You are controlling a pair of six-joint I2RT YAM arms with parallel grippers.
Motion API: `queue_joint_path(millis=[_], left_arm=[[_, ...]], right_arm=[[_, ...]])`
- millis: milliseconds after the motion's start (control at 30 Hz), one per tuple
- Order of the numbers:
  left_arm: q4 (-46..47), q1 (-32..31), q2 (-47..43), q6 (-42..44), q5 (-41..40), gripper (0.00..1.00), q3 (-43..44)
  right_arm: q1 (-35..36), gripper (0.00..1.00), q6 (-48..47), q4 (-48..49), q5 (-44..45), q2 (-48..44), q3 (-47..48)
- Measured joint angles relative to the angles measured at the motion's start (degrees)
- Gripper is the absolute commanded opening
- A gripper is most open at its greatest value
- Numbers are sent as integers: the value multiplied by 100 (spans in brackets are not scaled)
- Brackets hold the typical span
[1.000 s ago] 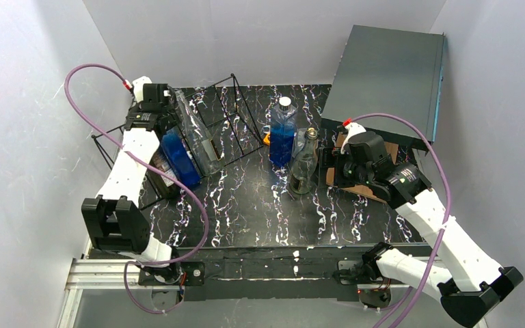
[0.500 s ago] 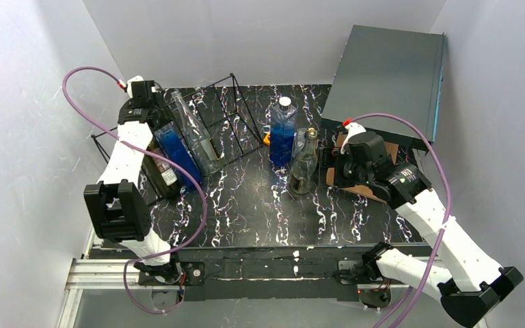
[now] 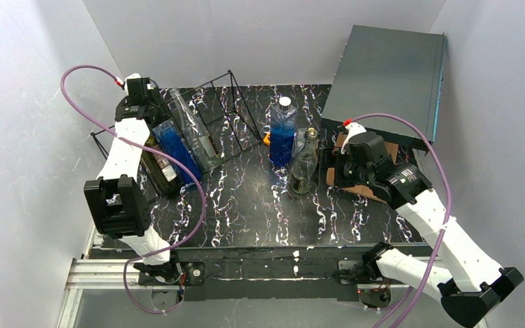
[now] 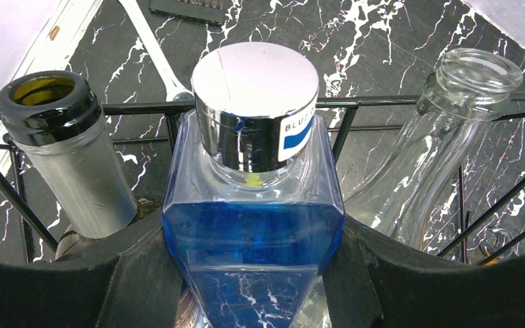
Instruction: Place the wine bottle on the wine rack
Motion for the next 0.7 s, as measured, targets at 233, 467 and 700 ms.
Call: queue_joint_path(millis=[233,467,700], left_arm=[[22,24,9,-13,55,59,9],[55,55,24,-122,254,76,-28],[90,57,-22,-166,367,83,-103]], right_arm=[[0,100,-2,-2,24,-85,0],[0,100,-2,-2,24,-96,0],[0,100,2,-2,22,-96,0]])
